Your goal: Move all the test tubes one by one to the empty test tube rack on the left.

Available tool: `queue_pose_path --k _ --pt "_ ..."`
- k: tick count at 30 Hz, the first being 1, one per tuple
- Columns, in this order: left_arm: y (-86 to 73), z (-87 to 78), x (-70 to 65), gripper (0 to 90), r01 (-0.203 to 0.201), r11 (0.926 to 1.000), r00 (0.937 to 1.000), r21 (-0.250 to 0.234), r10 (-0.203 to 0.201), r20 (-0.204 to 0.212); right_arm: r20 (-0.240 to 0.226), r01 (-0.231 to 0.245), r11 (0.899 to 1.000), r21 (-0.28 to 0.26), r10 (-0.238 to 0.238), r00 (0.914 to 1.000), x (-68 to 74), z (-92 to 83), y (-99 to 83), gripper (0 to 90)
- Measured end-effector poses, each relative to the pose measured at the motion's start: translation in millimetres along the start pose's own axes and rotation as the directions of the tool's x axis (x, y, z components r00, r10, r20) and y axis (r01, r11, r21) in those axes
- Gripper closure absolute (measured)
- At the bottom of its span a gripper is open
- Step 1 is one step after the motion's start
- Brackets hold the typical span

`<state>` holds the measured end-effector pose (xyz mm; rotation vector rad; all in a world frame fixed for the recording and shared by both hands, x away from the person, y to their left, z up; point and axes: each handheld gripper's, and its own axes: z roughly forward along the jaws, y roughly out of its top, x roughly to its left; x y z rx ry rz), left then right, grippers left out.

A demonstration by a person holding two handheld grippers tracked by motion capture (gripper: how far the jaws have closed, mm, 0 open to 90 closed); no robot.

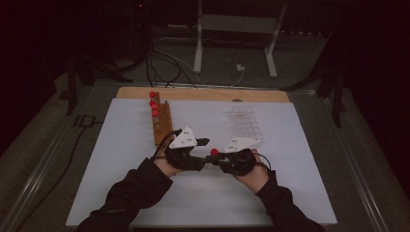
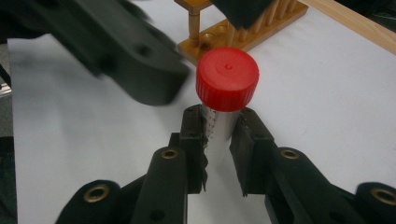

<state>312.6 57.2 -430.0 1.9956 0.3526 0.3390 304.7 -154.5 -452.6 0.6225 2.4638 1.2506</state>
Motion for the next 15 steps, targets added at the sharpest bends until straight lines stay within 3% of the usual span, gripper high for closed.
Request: queue_pose_path --k 11,15 --pt "0.1 10.0 -1.9 68.6 -0.022 0.9995 0.9992 0.024 0.021 0.034 0.001 -0.004 1.000 0.000 0.004 1.0000 -1.7 -1.0 -1.5 75.3" --pt "0.5 10.8 -1.2 71.0 -0.027 0.9992 0.9987 0.028 0.025 0.043 0.002 -0.005 1.000 0.003 0.005 1.0000 -1.8 -1.0 -2.1 75.3"
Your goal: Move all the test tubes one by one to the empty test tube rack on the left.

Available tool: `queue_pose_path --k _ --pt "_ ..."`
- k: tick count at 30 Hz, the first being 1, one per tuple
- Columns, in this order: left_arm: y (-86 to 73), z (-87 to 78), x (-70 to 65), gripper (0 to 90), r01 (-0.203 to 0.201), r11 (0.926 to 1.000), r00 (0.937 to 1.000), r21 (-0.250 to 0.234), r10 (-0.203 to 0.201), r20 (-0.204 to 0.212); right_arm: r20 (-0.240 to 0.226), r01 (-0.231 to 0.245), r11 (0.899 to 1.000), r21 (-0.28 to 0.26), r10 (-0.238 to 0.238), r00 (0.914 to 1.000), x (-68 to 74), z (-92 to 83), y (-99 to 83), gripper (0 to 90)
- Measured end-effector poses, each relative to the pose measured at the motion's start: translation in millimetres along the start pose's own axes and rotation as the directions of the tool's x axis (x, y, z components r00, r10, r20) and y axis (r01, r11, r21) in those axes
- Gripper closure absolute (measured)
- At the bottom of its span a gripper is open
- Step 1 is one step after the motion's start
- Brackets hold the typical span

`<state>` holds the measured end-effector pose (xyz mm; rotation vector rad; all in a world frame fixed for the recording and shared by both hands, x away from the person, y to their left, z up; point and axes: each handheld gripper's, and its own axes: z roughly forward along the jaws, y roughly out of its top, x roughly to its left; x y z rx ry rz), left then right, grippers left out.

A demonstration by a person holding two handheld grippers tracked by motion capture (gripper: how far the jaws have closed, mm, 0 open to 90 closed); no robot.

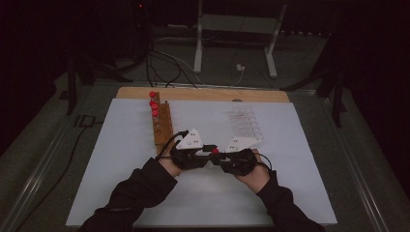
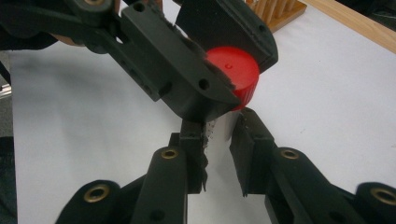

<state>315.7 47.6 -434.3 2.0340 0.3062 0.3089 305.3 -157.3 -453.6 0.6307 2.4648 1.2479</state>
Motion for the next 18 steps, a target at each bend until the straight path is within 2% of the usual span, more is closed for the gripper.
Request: queue_pose_path --k 5,9,12,18 --pt "1.8 -2.1 -0.8 71.9 -0.018 0.9998 0.9998 0.004 0.018 -0.004 -0.004 0.001 1.000 -0.007 -0.001 1.0000 0.4 -0.9 0.1 75.2" --pt "3.7 -6.0 0.9 72.1 -0.003 0.9999 1.0000 -0.010 0.003 -0.009 -0.001 -0.005 1.000 -0.026 0.005 1.0000 0.7 -3.5 1.2 73.8" --pt "5.3 -10.2 3.5 72.1 0.000 0.9998 0.9997 -0.019 -0.001 -0.026 0.004 -0.013 0.999 -0.044 0.013 0.9999 1.1 -7.3 2.0 64.4" --pt "9.0 -22.6 11.9 72.2 0.014 0.9992 0.9976 -0.038 -0.016 -0.067 0.027 -0.025 0.997 -0.075 0.027 0.9993 1.0 -17.3 1.0 54.0"
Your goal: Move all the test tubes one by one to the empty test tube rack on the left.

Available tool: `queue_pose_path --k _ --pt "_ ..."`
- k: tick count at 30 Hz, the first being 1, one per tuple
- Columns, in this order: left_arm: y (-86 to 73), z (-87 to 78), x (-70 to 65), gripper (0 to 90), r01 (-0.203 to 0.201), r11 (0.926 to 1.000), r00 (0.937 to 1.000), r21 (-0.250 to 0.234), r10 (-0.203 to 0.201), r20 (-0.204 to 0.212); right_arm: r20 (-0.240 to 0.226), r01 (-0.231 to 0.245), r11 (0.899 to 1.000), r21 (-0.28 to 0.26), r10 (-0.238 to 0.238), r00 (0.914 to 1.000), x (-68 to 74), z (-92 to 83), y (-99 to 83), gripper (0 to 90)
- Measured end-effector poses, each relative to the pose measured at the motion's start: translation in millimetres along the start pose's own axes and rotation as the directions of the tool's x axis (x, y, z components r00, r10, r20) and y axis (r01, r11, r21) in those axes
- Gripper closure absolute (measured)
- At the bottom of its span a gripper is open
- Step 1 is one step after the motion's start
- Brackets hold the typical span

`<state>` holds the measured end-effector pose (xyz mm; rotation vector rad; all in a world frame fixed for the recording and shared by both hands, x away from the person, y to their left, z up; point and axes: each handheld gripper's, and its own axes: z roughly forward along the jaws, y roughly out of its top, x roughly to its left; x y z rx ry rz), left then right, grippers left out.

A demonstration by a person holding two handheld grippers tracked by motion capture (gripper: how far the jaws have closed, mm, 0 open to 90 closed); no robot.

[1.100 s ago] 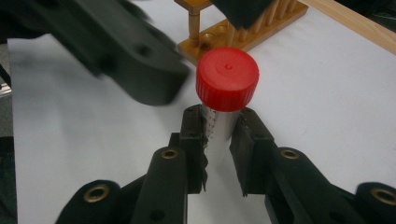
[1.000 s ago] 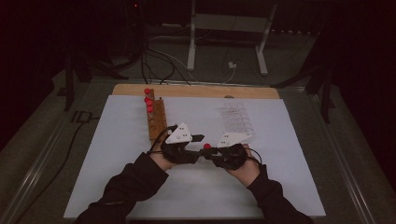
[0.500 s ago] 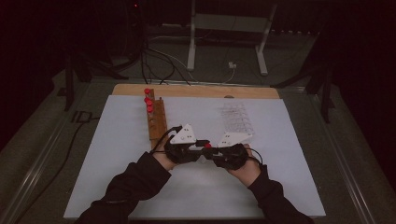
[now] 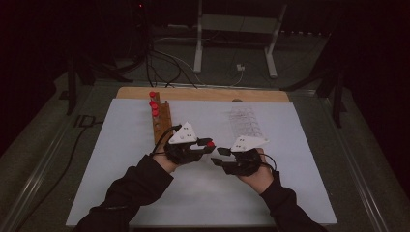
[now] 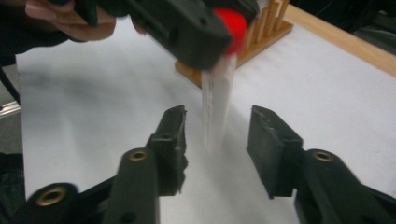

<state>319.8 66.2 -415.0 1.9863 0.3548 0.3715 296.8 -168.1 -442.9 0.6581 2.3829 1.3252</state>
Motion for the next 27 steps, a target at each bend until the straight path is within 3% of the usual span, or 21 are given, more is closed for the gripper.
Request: queue_pose_path --k 4,13,19,21,24,27 --pt "2.4 -9.6 7.9 72.2 0.011 0.9999 0.9995 -0.012 -0.011 -0.030 0.003 -0.009 1.000 -0.015 0.009 1.0000 0.9 -6.0 -1.4 48.1" --pt "7.5 -33.0 26.3 72.2 0.031 0.9991 0.9946 -0.031 -0.034 -0.098 0.034 -0.067 0.996 -0.065 0.069 0.9970 -1.0 -17.9 -5.3 15.7" --pt "11.4 -47.9 39.2 72.2 0.041 0.9983 0.9879 -0.042 -0.047 -0.148 0.038 -0.093 0.992 -0.082 0.097 0.9946 -3.2 -22.7 -6.8 2.8" --pt "12.2 -52.7 43.8 72.2 0.044 0.9980 0.9848 -0.046 -0.051 -0.166 0.013 -0.101 0.991 -0.087 0.102 0.9947 -4.7 -24.2 -8.1 0.0" --pt "12.6 -59.4 50.3 72.2 0.052 0.9970 0.9800 -0.058 -0.062 -0.189 0.013 -0.121 0.987 -0.110 0.123 0.9923 -7.2 -27.2 -8.9 0.0" --pt "12.5 -66.4 57.1 72.2 0.058 0.9960 0.9736 -0.069 -0.072 -0.217 0.041 -0.106 0.988 -0.116 0.111 0.9930 -7.1 -29.4 -8.5 0.0"
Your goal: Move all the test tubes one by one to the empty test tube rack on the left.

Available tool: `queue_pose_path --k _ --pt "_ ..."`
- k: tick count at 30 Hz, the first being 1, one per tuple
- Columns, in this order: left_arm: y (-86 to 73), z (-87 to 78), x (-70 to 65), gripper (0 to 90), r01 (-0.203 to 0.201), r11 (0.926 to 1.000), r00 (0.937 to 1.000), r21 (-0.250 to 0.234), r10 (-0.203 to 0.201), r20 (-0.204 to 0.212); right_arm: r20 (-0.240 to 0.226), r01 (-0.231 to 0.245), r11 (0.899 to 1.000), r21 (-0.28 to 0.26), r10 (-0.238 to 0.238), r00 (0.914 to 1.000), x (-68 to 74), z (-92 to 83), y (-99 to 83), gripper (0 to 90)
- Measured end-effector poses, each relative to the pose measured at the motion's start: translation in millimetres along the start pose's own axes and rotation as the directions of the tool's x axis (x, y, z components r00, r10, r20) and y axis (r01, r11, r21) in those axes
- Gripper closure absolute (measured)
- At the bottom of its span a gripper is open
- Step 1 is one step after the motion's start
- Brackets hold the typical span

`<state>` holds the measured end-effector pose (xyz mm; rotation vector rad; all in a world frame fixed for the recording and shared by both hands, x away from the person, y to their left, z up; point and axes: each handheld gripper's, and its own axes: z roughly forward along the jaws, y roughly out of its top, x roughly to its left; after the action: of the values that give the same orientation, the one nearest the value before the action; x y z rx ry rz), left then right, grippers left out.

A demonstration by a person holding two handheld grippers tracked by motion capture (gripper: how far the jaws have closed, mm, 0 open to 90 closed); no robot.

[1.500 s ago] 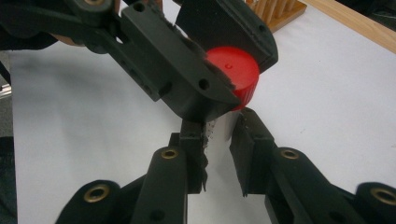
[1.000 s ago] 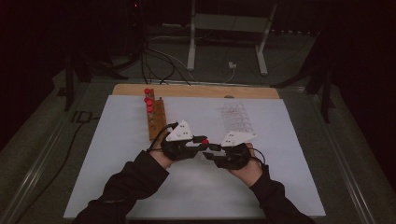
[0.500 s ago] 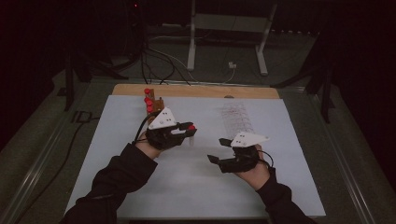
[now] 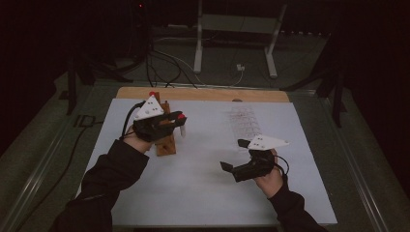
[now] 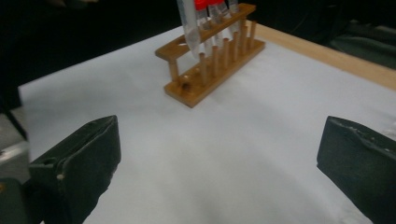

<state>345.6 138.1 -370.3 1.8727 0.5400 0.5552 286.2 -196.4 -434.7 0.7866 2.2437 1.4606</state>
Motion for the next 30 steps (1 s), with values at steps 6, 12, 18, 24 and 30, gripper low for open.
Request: queue_pose_path --k 6,12,18,24,30 --pt "-1.0 -10.2 15.7 72.2 0.017 0.9998 0.9983 -0.002 -0.017 -0.056 0.003 0.016 1.000 -0.007 -0.016 0.9999 1.9 -1.2 0.0 0.0" --pt "-5.0 -18.5 28.4 72.2 0.041 0.9991 0.9936 -0.013 -0.042 -0.104 -0.001 0.015 1.000 -0.002 -0.015 0.9999 1.9 0.3 -0.9 0.0" --pt "-10.6 -22.7 41.7 72.1 0.060 0.9980 0.9860 -0.017 -0.062 -0.155 0.000 0.026 1.000 0.001 -0.026 0.9997 2.7 0.7 -0.9 0.0" --pt "-19.0 -21.4 51.4 72.1 0.080 0.9967 0.9775 -0.014 -0.082 -0.194 -0.002 0.028 1.000 0.009 -0.028 0.9996 2.6 1.5 -1.7 0.0" --pt "-33.7 -14.4 58.1 72.1 0.104 0.9946 0.9691 0.007 -0.099 -0.226 -0.001 0.030 1.000 0.005 -0.030 0.9996 2.4 -0.1 -1.6 0.0"
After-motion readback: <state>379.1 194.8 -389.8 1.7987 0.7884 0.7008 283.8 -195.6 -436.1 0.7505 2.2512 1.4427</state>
